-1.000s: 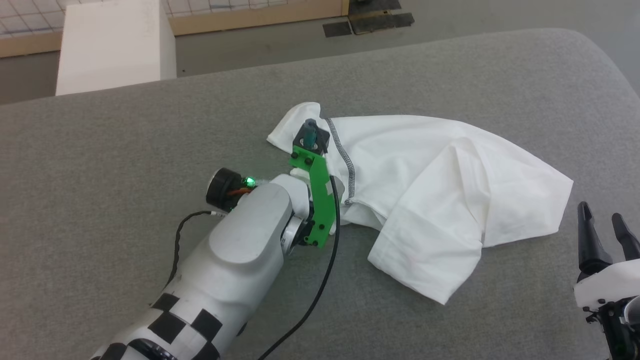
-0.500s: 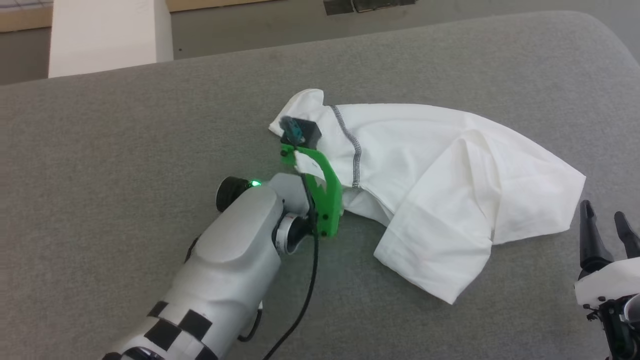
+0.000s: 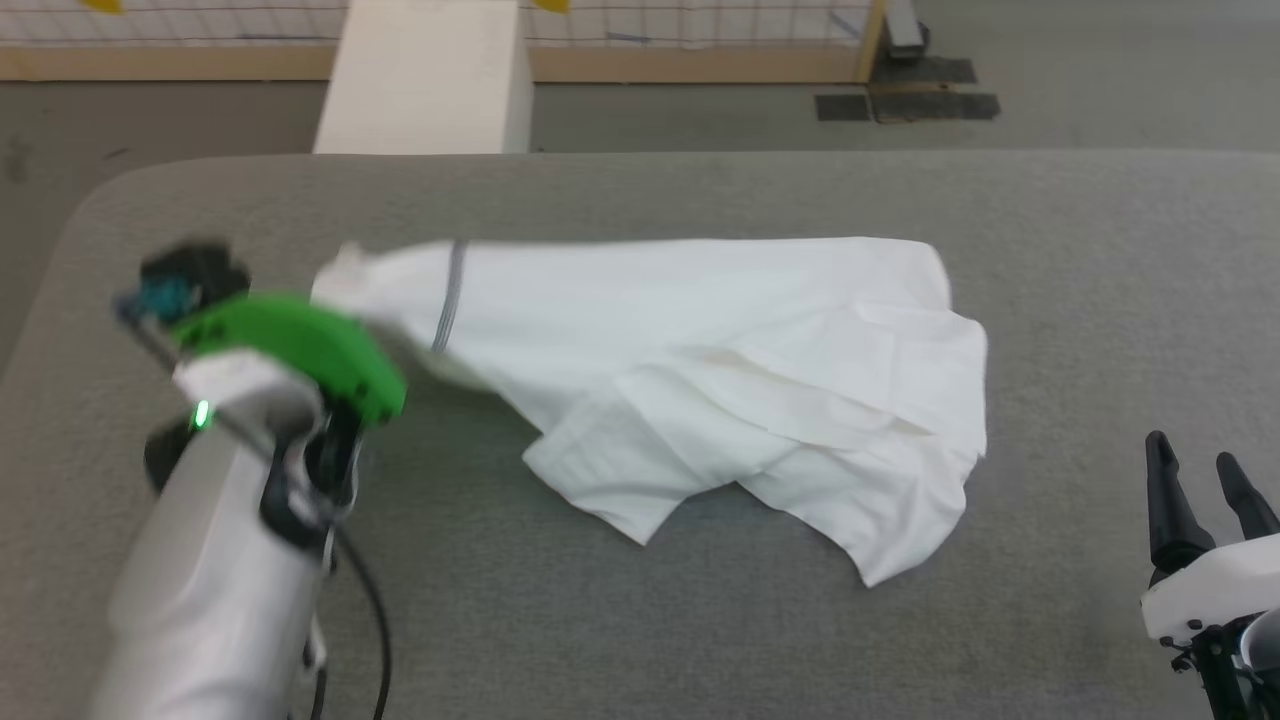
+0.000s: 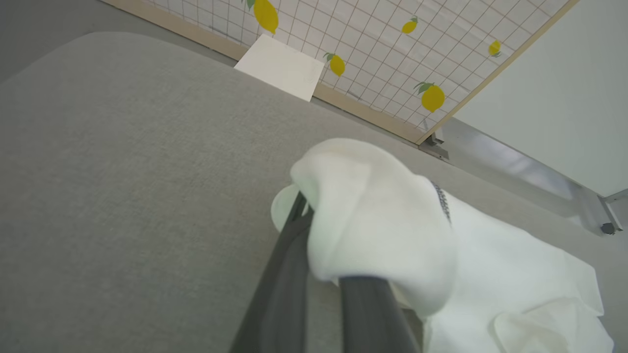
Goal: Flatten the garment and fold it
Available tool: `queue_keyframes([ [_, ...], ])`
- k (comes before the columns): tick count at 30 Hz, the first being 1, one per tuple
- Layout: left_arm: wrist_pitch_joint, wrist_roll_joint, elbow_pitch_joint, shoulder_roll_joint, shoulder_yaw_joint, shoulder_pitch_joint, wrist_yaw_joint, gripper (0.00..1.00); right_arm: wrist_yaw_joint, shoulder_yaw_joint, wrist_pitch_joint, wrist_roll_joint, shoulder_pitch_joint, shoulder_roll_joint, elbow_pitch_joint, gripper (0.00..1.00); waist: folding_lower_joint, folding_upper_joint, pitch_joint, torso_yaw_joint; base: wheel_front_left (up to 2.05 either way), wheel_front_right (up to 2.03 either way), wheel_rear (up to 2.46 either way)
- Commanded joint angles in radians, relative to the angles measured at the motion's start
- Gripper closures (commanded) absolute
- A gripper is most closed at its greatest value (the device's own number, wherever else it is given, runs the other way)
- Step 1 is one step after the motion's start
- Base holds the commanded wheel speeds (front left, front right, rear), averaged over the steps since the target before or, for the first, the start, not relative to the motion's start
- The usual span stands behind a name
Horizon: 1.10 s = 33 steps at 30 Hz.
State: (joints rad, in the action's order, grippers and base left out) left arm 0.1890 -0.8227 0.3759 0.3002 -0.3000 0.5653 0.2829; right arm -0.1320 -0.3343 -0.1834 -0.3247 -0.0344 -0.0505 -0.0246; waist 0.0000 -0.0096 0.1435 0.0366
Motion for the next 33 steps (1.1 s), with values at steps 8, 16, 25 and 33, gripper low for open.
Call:
queue_keyframes([
  [8, 0.053, -0.097, -0.057, 0.003, 0.037, -0.365, 0.087, 1.0, 0.001, 0.029, -0.015, 0.004, 0.012, 0.0, 0.012, 0.0, 0.0, 0.0093, -0.062, 0.102, 0.0, 0.0, 0.0],
  [16, -0.227, -0.038, -0.183, -0.013, 0.095, -0.398, 0.006, 0.0, 0.001, 0.087, -0.039, 0.013, 0.011, 0.0, 0.022, 0.0, 0.0, 0.0093, -0.08, 0.105, 0.0, 0.0, 0.0],
  [25, -0.449, 0.261, -0.312, -0.009, 0.075, -0.461, 0.012, 0.0, 0.001, 0.2, -0.229, 0.119, -0.073, -0.018, 0.031, 0.0, 0.0, 0.0093, -0.04, 0.109, 0.0, 0.0, 0.0],
  [33, -0.45, 0.376, -0.35, -0.12, 0.119, -0.486, -0.032, 0.0, 0.001, 0.419, -0.413, 0.209, -0.242, -0.148, -0.079, 0.0, 0.0, 0.0093, 0.028, 0.146, 0.0, 0.0, 0.0],
])
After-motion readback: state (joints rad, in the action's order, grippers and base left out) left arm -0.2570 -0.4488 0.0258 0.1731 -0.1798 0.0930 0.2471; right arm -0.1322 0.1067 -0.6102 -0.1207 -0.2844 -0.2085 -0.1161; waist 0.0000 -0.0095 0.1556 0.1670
